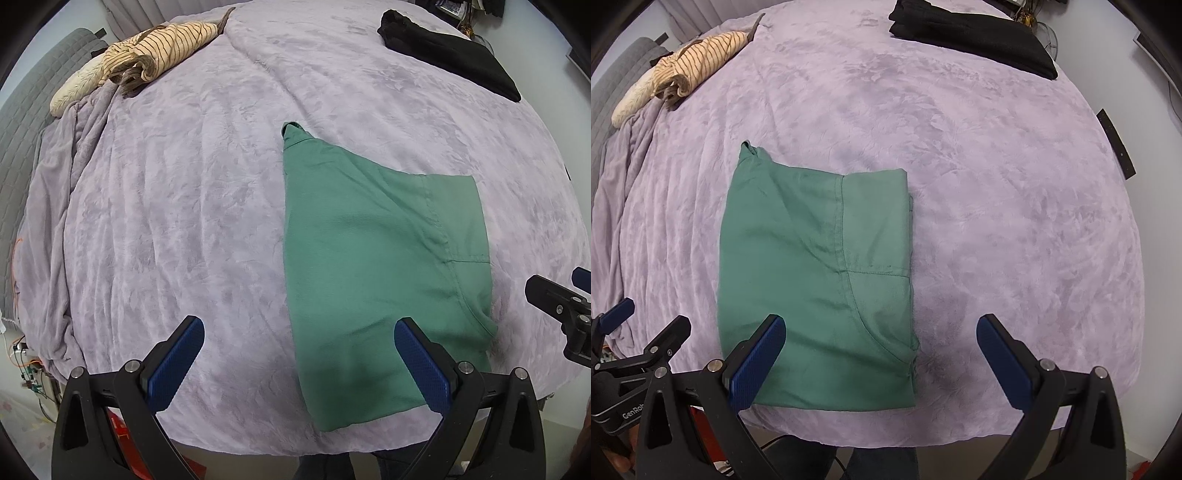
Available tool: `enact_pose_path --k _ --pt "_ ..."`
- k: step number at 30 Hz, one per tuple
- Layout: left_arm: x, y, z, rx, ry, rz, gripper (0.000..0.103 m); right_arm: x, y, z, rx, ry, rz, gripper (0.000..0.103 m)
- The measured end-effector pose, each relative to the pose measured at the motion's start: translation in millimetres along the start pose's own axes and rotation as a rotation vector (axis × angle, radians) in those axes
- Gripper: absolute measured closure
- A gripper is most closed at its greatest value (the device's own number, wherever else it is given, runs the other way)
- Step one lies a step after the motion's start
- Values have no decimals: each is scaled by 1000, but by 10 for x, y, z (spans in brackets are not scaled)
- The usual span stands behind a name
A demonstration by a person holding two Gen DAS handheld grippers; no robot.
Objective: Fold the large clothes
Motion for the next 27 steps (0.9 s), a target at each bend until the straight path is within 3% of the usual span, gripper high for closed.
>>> enact_pose_path --k 27 --pt "-18 21 -4 0 -3 5 0 -32 -11 21 -1 -7 -2 0"
Point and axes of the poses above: each gripper's, at about its wrist camera, not at the fingertips, and z roughly the way its jaws point, y to its right, x to its top, the point moved 5 cm from there along z, roughly the way its jaws point, and after that the axes turned 11 degrees about -x, right-handed, at the moved point
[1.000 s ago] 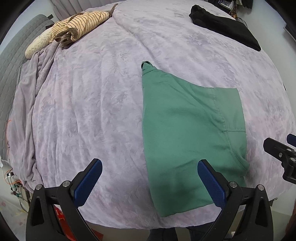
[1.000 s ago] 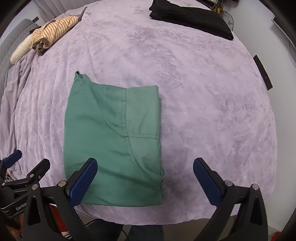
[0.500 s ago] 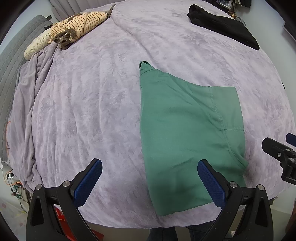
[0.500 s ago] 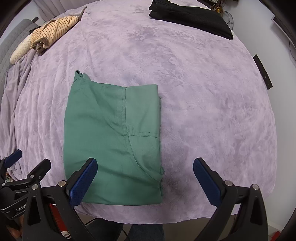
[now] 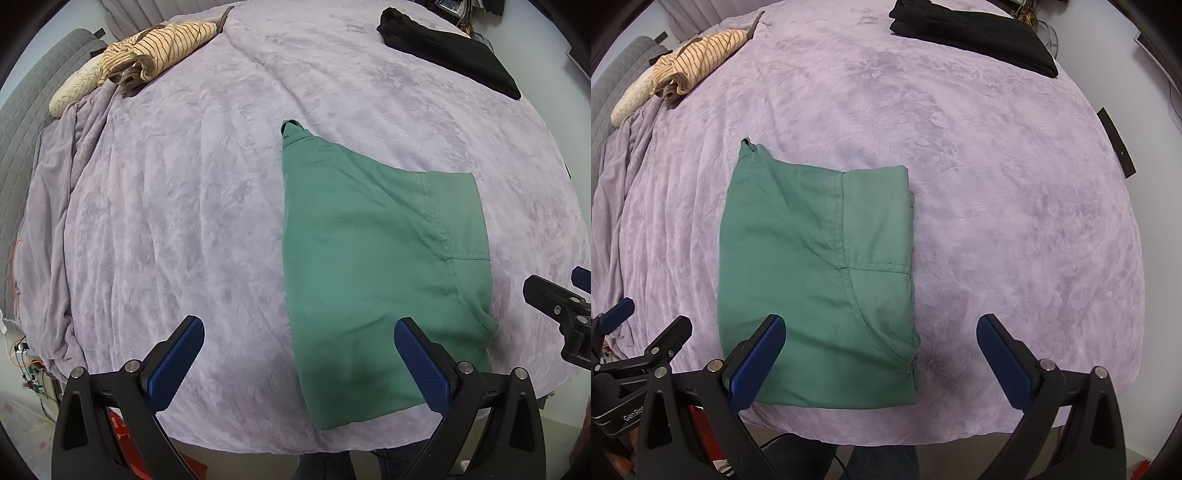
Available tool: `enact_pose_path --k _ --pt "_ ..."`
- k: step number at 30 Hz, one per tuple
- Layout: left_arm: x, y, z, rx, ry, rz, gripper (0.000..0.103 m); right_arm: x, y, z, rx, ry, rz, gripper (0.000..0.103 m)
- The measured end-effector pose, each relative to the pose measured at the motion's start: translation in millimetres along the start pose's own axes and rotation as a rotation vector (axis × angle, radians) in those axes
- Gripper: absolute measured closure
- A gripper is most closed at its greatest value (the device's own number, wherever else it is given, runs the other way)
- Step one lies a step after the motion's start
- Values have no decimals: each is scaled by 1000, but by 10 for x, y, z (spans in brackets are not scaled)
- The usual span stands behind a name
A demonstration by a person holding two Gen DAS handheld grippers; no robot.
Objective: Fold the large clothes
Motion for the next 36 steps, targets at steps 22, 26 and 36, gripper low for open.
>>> enact_pose_path --k 22,26,36 --pt "-13 -35 33 0 -9 -3 0 35 -57 19 2 -11 -19 0" --pt "-24 -35 45 6 -11 -4 0 33 -54 24 -1 -11 -20 0" --pt "-10 -13 44 2 -4 16 0 18 -61 52 1 -18 -22 0"
Point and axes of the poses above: each gripper's, at about its wrist camera, not at the fingertips, and z roughly the way its jaws point, y to its right, x to its top, the point moved 5 cm from there along z, roughly the way its jaws point, and after that the axes turned 11 degrees about -x, right-handed, at the moved point
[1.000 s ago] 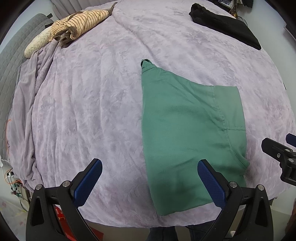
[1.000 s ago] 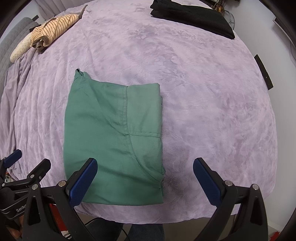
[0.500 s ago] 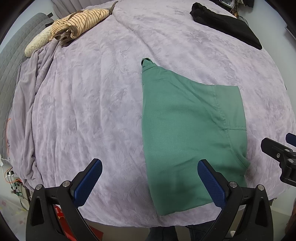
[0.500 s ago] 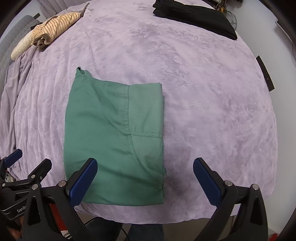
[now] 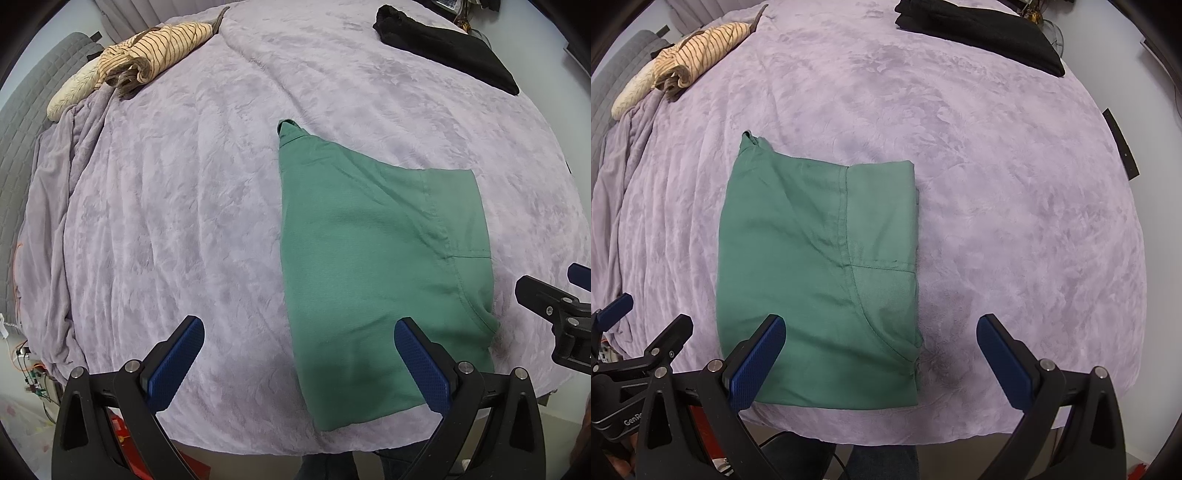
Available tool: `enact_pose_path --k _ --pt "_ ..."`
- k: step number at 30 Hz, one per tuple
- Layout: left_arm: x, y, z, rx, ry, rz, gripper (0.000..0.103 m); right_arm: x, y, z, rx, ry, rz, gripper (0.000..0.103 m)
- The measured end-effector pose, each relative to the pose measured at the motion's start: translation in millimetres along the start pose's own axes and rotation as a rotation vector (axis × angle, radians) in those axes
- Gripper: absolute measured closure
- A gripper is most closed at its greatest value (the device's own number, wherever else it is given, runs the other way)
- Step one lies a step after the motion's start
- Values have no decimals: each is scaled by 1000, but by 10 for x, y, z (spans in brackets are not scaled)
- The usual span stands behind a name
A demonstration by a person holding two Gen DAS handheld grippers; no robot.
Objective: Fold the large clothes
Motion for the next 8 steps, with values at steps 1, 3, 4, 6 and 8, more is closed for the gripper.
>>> enact_pose_path --k 1,3,4,6,8 --pt "-1 1 0 3 -1 -3 0 1 -4 1 0 -1 -1 0" --pt "19 -5 0 22 -3 -4 0 0 -7 6 0 -2 -2 0" --pt "20 -13 -5 23 2 -4 0 -1 -8 7 0 -2 -1 0" --pt "42 -11 -26 22 16 -2 0 -1 -13 12 0 -4 -1 0" --pt "54 -1 -28 12 16 5 0 1 -7 34 0 -7 0 0"
Point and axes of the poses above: each gripper's, at about its wrist camera, not at the fingertips, and z roughly the way its jaws point, y to its right, x to its top, the point moved 5 cm from there along z, roughly the way its jaws point, and after that the axes turned 11 degrees about -x, right-handed, at the moved point
